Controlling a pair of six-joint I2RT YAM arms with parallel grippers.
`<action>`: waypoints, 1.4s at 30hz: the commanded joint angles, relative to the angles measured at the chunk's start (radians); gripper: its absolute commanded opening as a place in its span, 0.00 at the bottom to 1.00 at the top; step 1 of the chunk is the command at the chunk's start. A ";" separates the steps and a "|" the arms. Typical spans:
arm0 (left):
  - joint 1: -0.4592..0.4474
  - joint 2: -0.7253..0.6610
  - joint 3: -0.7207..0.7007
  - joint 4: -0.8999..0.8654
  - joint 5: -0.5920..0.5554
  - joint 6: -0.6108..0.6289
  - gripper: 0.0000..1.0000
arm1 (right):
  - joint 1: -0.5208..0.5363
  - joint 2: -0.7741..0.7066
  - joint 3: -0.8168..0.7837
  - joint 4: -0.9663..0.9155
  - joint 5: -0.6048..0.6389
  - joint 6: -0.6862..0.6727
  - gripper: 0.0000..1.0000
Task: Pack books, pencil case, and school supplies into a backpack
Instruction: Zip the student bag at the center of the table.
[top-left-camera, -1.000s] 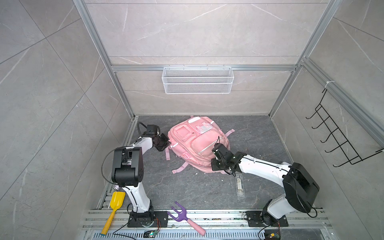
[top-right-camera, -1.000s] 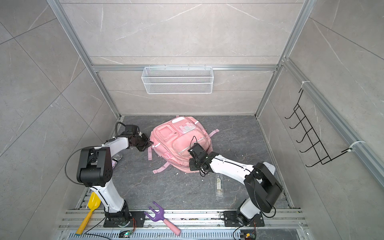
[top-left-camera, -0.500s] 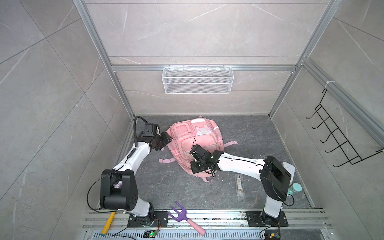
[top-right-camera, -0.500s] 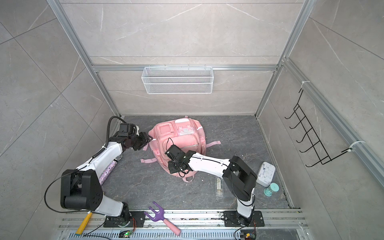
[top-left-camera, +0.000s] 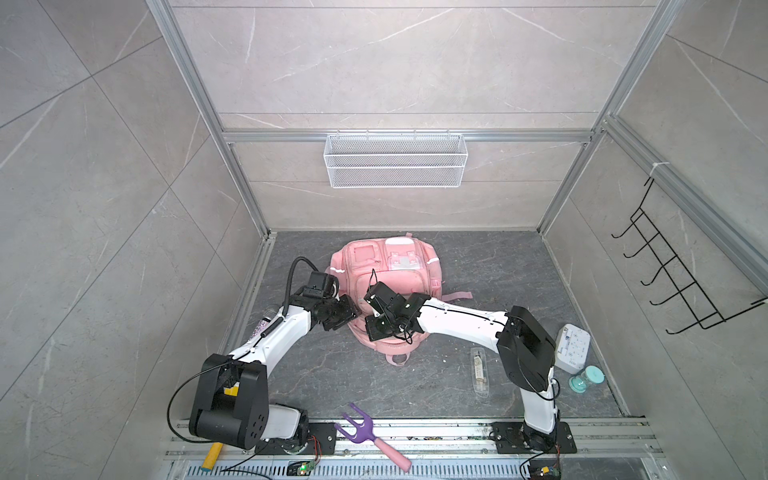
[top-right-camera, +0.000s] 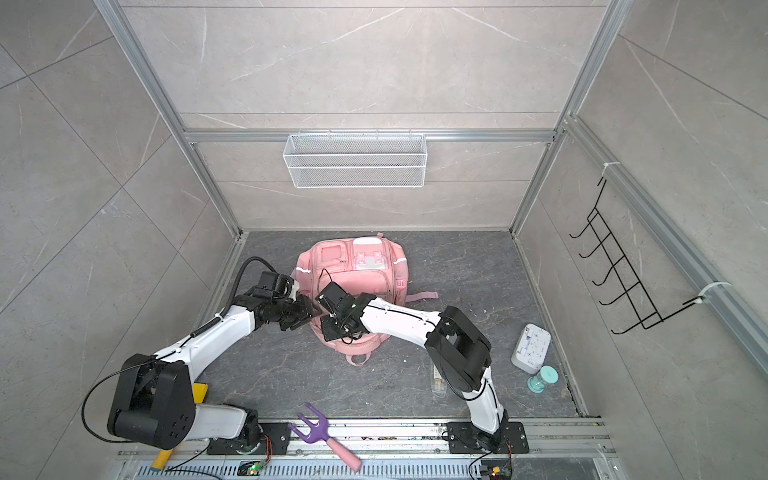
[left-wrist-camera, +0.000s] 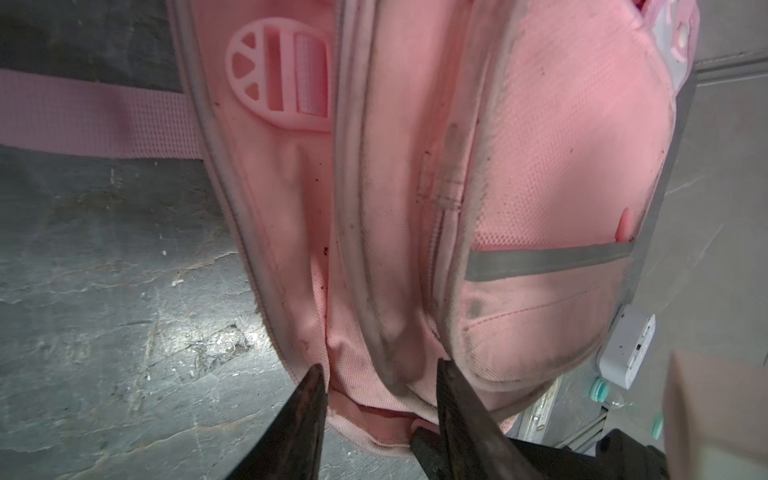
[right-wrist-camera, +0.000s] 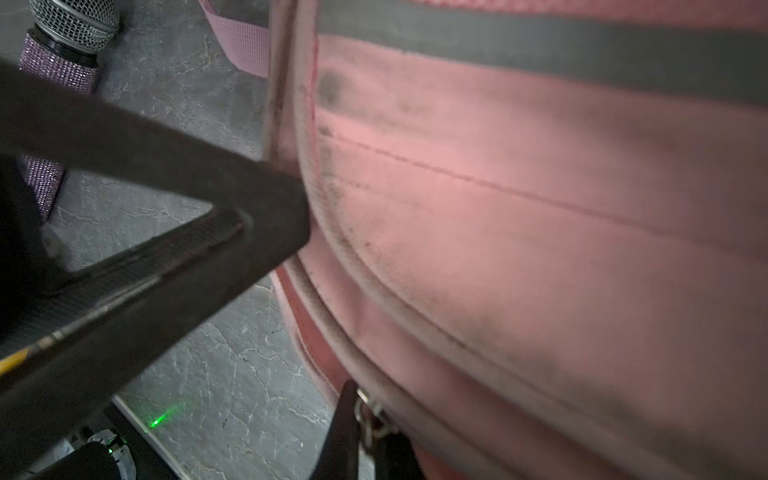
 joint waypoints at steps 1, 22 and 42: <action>-0.018 0.001 0.000 0.052 0.019 -0.025 0.40 | 0.003 0.001 0.040 0.000 -0.023 -0.004 0.00; 0.077 0.093 0.086 0.063 -0.081 -0.008 0.00 | -0.047 -0.257 -0.289 -0.036 0.086 -0.043 0.00; 0.134 0.251 0.211 0.144 -0.058 -0.060 0.00 | -0.223 -0.342 -0.407 -0.016 0.037 -0.075 0.00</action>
